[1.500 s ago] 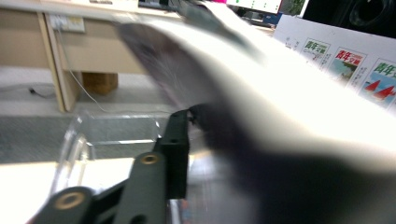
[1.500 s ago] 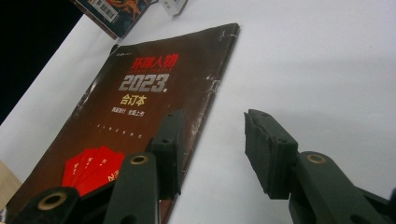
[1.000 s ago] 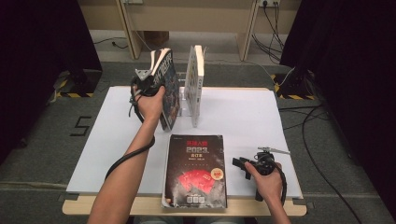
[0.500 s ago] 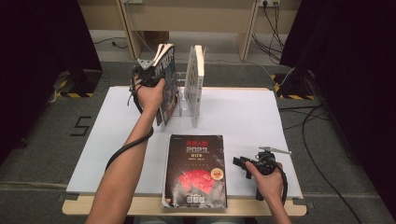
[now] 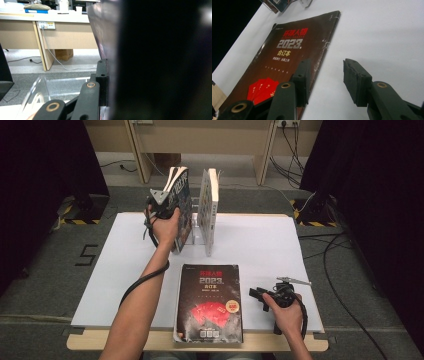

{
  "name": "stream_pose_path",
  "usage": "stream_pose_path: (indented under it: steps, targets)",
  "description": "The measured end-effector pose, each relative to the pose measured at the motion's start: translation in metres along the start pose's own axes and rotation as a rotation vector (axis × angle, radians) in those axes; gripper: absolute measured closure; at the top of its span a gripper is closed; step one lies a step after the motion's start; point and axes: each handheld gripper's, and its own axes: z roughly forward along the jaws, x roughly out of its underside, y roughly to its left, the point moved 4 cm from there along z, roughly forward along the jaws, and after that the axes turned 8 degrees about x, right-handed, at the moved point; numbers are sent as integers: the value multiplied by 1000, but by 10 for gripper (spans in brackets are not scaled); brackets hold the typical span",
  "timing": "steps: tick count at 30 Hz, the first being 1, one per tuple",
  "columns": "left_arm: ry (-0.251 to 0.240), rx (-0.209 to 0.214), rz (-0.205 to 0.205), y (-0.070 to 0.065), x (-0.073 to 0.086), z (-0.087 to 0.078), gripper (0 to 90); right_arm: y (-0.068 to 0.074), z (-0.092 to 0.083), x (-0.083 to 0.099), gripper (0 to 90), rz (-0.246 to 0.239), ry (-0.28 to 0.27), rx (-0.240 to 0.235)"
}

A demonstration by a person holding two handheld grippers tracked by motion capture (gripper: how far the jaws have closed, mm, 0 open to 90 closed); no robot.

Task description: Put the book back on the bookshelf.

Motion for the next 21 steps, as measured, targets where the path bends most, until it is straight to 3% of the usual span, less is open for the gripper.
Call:
stream_pose_path:
  steps: [2, 5, 9, 12, 14, 16, 18, 21]
  targets:
    - [3, 5, 1, 1, 0, -2, 755, 0, 0, 0, 579, -1, 0, 1]
    - [29, 52, -4, 6, 0, -3, 743, 0, 0, 0, 579, -2, -2, 2]
    - [74, 81, -7, 9, 1, -6, 669, 1, -2, 0, 579, 4, -3, 4]
    - [69, 88, -27, 11, 2, -11, 609, 1, -1, 1, 579, -4, -5, 4]
    - [74, 79, -18, 13, 4, -14, 580, 2, -1, 1, 579, -1, -1, 3]
    - [69, 95, -34, 14, 6, -17, 575, 3, -1, 1, 579, 1, 3, 3]
    - [67, 88, -15, 15, 6, -20, 589, 3, -1, 1, 579, -4, 1, 4]
    - [71, 94, -18, 16, 8, -20, 595, 4, 0, 2, 579, -4, 3, 4]
